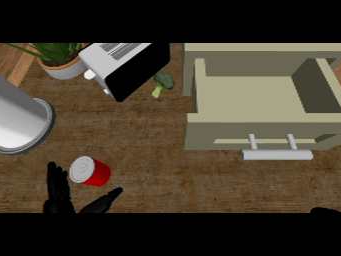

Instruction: Pick up the can, place it into the drawer and close the drawer

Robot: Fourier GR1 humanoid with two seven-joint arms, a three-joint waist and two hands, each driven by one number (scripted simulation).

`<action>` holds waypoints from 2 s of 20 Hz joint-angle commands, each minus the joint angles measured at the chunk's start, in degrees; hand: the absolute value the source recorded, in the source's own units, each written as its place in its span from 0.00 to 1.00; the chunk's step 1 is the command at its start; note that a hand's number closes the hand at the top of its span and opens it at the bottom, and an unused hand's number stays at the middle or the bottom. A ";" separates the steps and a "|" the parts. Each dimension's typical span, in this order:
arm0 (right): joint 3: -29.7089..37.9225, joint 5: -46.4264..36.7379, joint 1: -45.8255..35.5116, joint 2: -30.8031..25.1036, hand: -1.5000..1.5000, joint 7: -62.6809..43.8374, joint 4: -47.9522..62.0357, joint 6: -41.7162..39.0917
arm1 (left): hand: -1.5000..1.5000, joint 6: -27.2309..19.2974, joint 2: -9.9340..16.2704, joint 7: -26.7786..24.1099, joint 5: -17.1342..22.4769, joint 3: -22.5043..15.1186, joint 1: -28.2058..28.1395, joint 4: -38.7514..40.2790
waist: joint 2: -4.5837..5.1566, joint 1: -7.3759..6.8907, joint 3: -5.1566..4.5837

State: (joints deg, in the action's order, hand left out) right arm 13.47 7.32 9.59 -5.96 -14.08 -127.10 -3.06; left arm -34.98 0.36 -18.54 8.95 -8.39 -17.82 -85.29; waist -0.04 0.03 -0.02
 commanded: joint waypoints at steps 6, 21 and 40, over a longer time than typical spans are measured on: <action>-0.09 -1.91 -4.18 0.39 0.00 -0.38 2.85 0.16 | 0.00 5.84 0.68 -6.84 6.05 6.59 4.15 10.82 | 0.03 -0.14 0.01; -0.39 -3.75 -1.75 2.66 0.00 -1.00 0.15 -1.97 | 0.00 10.74 1.51 -13.81 8.42 12.65 19.21 31.31 | 0.04 0.05 0.02; 2.96 -2.83 -3.00 1.97 0.00 -1.26 -1.42 -2.19 | 1.00 25.27 3.68 -18.30 9.09 13.70 28.50 39.16 | 0.04 0.17 0.01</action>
State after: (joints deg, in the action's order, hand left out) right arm 17.90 6.45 5.74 -5.43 -16.28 -127.37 -5.62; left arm -13.49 2.66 -35.14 17.67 4.49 9.51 -47.73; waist 0.00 0.18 -0.01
